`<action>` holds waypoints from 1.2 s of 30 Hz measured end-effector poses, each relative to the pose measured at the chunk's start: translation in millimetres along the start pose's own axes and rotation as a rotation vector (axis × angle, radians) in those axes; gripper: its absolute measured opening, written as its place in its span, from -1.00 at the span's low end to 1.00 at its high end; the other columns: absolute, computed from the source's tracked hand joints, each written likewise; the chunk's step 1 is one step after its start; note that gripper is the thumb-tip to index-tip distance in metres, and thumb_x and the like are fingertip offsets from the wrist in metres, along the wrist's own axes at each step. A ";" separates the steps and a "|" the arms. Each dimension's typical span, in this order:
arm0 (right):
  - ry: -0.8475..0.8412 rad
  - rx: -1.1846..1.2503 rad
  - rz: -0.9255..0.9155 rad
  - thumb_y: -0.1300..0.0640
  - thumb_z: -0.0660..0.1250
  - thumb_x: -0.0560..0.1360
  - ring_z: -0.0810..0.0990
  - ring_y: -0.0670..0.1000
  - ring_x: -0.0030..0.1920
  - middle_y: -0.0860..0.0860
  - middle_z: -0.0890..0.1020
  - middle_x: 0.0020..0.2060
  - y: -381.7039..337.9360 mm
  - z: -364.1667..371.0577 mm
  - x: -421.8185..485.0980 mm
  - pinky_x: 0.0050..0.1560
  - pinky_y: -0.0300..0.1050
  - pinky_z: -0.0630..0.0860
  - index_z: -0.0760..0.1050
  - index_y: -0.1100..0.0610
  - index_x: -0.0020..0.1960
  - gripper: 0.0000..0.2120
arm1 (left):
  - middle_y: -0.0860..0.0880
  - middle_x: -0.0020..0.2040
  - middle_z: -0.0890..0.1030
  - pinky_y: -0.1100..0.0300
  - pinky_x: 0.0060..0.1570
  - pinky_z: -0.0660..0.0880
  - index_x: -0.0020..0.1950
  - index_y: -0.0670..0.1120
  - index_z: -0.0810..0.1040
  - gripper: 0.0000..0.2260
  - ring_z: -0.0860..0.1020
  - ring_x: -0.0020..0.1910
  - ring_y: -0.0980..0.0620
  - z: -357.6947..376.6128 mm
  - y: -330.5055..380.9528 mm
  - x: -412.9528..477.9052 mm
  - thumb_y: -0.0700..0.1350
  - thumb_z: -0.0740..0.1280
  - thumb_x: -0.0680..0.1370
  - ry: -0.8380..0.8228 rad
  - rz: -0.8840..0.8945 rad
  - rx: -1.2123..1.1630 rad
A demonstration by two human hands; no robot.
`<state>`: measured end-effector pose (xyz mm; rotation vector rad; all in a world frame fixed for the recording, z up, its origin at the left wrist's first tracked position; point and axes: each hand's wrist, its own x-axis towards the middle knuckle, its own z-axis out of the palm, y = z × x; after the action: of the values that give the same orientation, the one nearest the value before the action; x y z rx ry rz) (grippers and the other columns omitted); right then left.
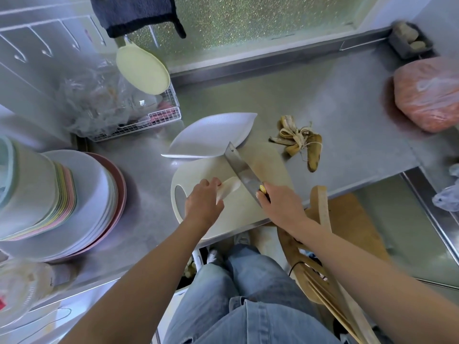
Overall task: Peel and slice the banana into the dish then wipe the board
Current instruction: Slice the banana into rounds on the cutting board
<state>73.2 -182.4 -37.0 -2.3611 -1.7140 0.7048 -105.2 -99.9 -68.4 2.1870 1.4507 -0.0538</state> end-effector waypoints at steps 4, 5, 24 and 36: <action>-0.021 0.004 0.011 0.01 0.10 0.62 0.53 0.11 -0.25 0.09 0.56 -0.28 -1.2 -1.1 0.8 -0.27 -0.03 0.42 0.31 0.06 -0.15 -0.80 | -0.04 0.21 0.48 0.07 0.03 0.49 0.43 0.10 0.32 -0.54 0.46 0.17 -0.06 1.6 4.0 1.4 0.03 0.34 0.55 0.004 0.061 0.014; -0.022 0.003 0.011 0.01 0.10 0.62 0.53 0.11 -0.24 0.10 0.56 -0.27 -1.8 -1.7 0.9 -0.25 -0.01 0.45 0.33 0.07 -0.14 -0.79 | -0.04 0.19 0.49 0.09 -0.02 0.47 0.43 0.11 0.31 -0.55 0.47 0.15 -0.06 1.6 5.6 2.2 0.00 0.33 0.56 -0.002 0.069 0.020; -0.064 -0.050 0.005 0.03 0.09 0.63 0.42 0.05 -0.30 0.01 0.44 -0.33 -12.0 8.2 1.4 -0.27 -0.11 0.27 0.28 0.06 -0.15 -0.81 | -0.05 0.10 0.53 0.08 -0.04 0.48 0.37 0.10 0.44 -0.61 0.51 0.06 -0.06 6.7 -7.6 -3.4 -0.08 0.33 0.54 0.035 0.054 -0.067; 0.031 -0.008 -0.034 0.03 0.10 0.62 0.51 0.11 -0.31 0.06 0.51 -0.36 -7.8 4.2 -3.6 -0.31 0.01 0.44 0.36 0.09 -0.13 -0.79 | -0.03 0.10 0.53 0.08 -0.02 0.50 0.36 0.12 0.44 -0.61 0.52 0.06 -0.06 8.6 -8.4 -5.2 -0.05 0.35 0.53 0.046 0.050 -0.093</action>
<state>63.7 -183.8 -36.7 -2.3303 -1.7432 0.6541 -112.6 -105.5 -77.6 2.1606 1.3936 0.0809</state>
